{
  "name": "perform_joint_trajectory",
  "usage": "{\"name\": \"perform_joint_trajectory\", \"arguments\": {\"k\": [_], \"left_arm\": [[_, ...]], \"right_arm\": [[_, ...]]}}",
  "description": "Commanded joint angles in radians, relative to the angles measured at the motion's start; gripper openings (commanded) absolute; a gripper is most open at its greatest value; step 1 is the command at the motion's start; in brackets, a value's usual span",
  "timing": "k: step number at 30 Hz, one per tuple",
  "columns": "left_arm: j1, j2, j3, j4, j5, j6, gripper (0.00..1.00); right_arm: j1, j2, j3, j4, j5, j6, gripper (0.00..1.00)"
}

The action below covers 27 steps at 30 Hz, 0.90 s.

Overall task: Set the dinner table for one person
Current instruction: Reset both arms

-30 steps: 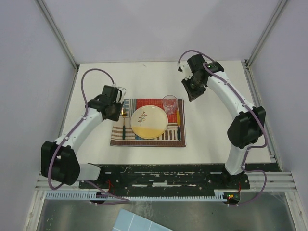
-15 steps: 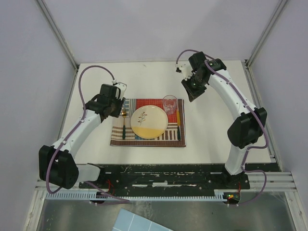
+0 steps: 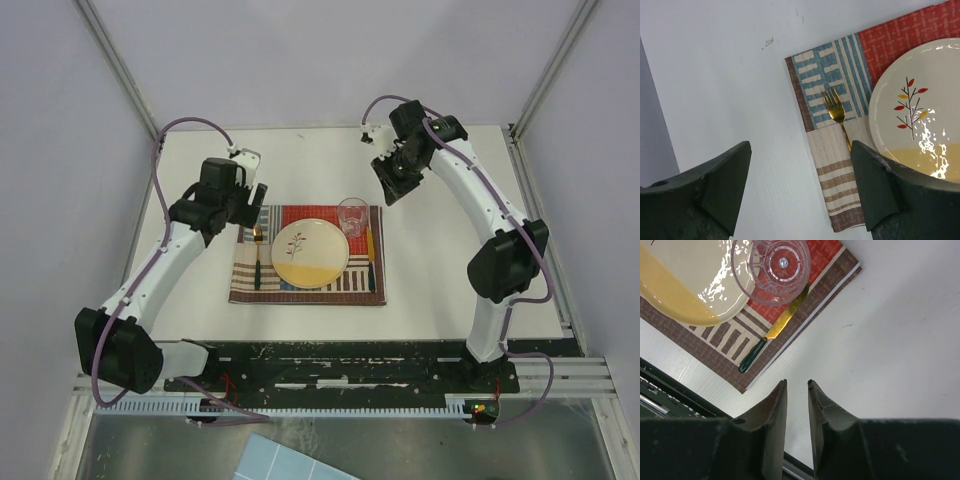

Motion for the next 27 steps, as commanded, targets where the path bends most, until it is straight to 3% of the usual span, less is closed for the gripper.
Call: {"name": "perform_joint_trajectory", "arguments": {"k": [1, 5, 7, 9, 15, 16, 17, 18, 27], "left_arm": [[0.011, -0.053, -0.002, 0.047, -0.037, 0.016, 0.88], [0.015, -0.059, -0.037, 0.038, -0.08, 0.032, 0.89], [0.016, -0.063, -0.036, 0.04, -0.085, 0.038, 1.0], [0.015, -0.076, -0.037, 0.051, -0.092, 0.049, 0.99], [0.015, -0.076, -0.006, 0.034, -0.083, 0.051, 0.99], [0.016, -0.073, 0.0, 0.032, -0.08, 0.051, 0.99], [0.015, -0.073, 0.004, 0.032, -0.082, 0.051, 0.99], [0.015, -0.073, 0.008, 0.034, -0.086, 0.051, 0.99], [0.016, -0.107, -0.014, 0.012, -0.096, 0.081, 0.99]], "right_arm": [[0.015, 0.016, 0.049, -0.004, 0.017, -0.006, 0.32], [0.022, 0.019, 0.045, -0.019, 0.044, -0.02, 0.41], [0.032, 0.014, 0.039, -0.024, 0.065, -0.027, 0.49], [0.044, 0.006, 0.029, -0.031, 0.086, -0.049, 0.56], [0.054, 0.019, 0.044, -0.061, 0.151, -0.084, 0.62], [0.056, 0.023, 0.052, -0.073, 0.149, -0.096, 0.81], [0.06, 0.026, 0.058, -0.079, 0.153, -0.105, 0.93], [0.066, 0.028, 0.062, -0.081, 0.165, -0.113, 0.95], [0.124, 0.055, 0.106, -0.075, 0.272, -0.152, 1.0]]}}
